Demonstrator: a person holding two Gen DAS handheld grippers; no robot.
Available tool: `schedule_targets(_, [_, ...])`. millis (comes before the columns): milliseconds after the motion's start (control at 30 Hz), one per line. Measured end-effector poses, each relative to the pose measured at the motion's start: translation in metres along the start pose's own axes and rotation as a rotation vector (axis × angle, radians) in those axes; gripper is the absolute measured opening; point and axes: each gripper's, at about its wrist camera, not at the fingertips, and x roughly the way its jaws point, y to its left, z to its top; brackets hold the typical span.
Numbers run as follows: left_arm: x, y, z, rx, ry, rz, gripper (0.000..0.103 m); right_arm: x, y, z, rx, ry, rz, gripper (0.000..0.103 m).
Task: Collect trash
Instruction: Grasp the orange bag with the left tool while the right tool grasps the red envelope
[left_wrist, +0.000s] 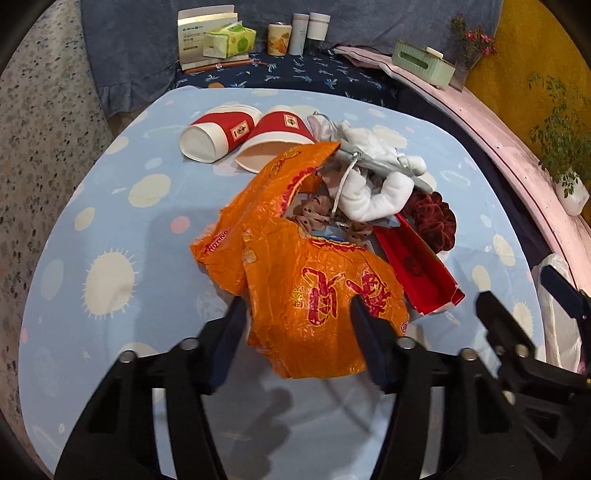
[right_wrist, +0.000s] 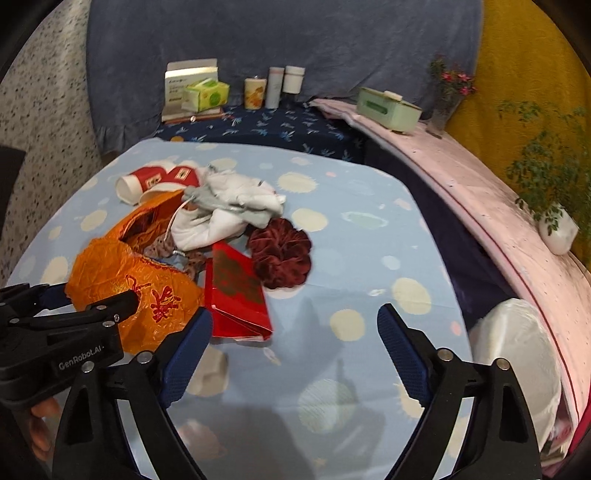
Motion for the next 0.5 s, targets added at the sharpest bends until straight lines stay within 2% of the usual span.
schedule_targets(67, [0.002,0.002,-0.001,-0.004,0.014,-0.008,0.030,0.010,0.006,0.000,-0.010,0.017,0.016,0.082])
schedule_targets(100, [0.003,0.004,-0.001,-0.008,0.020,-0.013,0.020,0.015,0.008,0.000,-0.016,0.027,0.021,0.077])
schedule_targets(167, [0.003,0.006,-0.002,-0.015,0.033,-0.022,0.019,0.024,0.013,-0.001,-0.026,0.045,0.029,0.072])
schedule_targets(300, [-0.001,0.006,-0.003,-0.011,0.025,-0.026,0.017,0.041,0.016,-0.001,-0.021,0.083,0.039,0.056])
schedule_targets(367, [-0.004,0.006,-0.003,-0.011,0.022,-0.026,0.017,0.047,0.014,-0.002,-0.009,0.100,0.037,0.045])
schedule_targets(433, [-0.006,0.005,-0.002,-0.010,0.019,-0.026,0.016,0.049,0.011,-0.003,-0.002,0.114,0.044,0.019])
schedule_targets(500, [-0.010,0.003,-0.002,-0.005,0.014,-0.025,0.016,0.044,0.006,-0.003,0.011,0.112,0.059,0.011])
